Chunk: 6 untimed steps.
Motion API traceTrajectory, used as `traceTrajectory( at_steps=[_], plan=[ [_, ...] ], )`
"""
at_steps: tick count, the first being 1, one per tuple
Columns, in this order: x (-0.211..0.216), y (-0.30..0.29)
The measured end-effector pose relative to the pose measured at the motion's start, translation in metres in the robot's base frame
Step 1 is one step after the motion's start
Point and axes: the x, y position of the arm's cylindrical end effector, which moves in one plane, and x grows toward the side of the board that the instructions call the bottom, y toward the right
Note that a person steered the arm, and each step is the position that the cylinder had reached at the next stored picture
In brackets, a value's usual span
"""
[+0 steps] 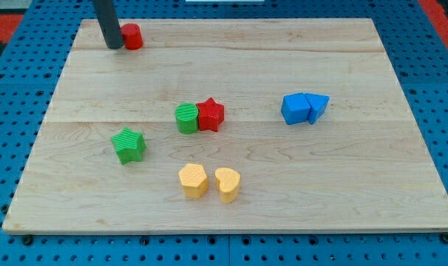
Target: Move the red circle to the top right
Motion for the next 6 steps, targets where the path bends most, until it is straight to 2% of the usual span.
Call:
traceTrajectory(
  at_steps=[1, 2, 3, 6],
  plan=[
    [-0.012, -0.010],
    [-0.015, 0.049],
    [-0.013, 0.074],
    [-0.013, 0.071]
  ],
)
